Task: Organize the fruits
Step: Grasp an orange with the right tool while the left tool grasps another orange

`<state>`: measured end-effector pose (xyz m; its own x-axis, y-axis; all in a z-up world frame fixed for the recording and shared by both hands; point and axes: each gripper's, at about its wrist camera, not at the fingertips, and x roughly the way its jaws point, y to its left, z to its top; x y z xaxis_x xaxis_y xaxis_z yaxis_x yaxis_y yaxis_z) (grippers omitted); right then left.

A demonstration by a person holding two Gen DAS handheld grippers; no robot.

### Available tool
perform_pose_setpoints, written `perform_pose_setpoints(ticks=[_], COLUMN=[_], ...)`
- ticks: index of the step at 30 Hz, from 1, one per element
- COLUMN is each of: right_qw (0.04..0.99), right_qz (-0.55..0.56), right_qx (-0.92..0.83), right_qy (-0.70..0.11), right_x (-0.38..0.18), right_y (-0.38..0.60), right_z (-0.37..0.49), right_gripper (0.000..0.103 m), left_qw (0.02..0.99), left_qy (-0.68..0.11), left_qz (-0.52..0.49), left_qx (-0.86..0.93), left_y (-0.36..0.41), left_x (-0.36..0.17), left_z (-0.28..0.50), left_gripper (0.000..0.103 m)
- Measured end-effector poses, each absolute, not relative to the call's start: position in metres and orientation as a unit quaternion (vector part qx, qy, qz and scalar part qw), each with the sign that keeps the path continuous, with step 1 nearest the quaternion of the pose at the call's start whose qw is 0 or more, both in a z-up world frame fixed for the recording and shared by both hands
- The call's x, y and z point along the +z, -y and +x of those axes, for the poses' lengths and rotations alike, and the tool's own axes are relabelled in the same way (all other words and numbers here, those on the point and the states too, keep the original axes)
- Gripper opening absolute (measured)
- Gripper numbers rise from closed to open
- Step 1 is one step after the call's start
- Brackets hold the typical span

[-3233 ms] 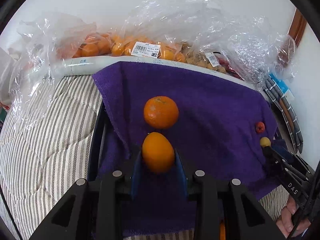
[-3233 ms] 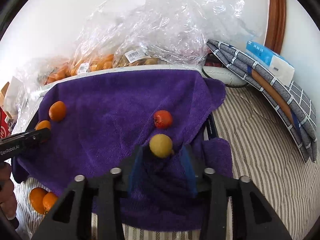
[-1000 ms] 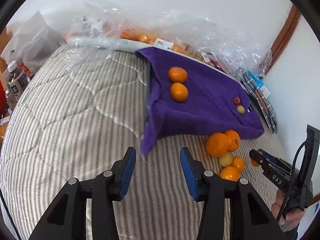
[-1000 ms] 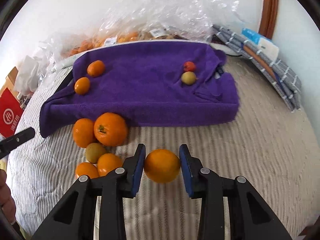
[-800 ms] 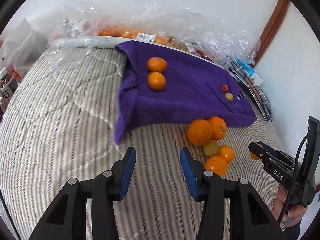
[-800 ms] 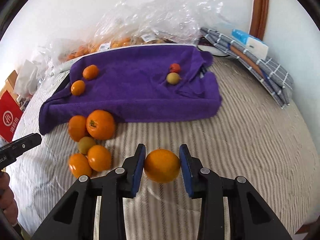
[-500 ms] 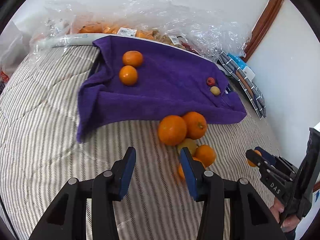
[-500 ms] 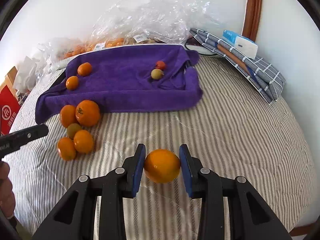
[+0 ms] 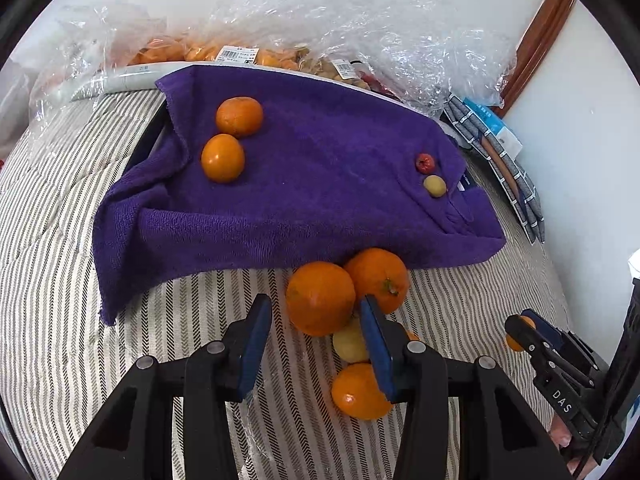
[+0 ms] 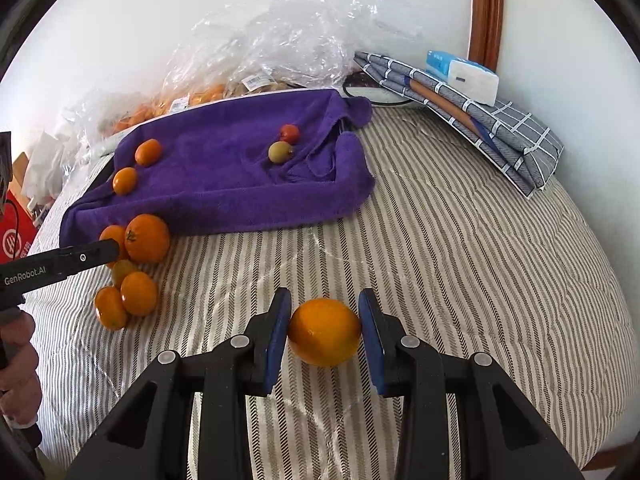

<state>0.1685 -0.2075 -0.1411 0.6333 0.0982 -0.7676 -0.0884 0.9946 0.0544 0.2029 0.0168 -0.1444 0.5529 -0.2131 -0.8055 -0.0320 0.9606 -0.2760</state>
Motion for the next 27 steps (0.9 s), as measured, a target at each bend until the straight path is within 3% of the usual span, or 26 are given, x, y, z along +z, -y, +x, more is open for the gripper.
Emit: perform_pose_setpoints(ticks=[14,24,26,27], right_qw=[0.905,0.904,0.903,0.903], right_qz=[0.007,0.005,0.003,0.000], right_qx=[0.063,0.068,0.069,0.068], right_qy=[-0.421,-0.421,-0.424,-0.424], right_x=[-0.139,-0.138,-0.139,-0.139], right_y=[0.205,0.199,0.198,0.198], right_z=[0.175,0.175,0.175,0.175], right_gripper=[0.035,0.035,0.035,0.035], left_qw=[0.875,0.869,0.868,0.867], left_qy=[-0.471,-0.480,-0.479,-0.481], left_qz=[-0.106,-0.117,-0.124,-0.128], left_qx=[-0.031,-0.022,-0.028,-0.032], left_y=[-0.012,-0.022,-0.021,-0.021], left_x=[-0.146,-0.155,-0.155,-0.155], left_z=[0.208,0.211,0.211,0.212], left_gripper=[0.045,0.041,0.030,0.031])
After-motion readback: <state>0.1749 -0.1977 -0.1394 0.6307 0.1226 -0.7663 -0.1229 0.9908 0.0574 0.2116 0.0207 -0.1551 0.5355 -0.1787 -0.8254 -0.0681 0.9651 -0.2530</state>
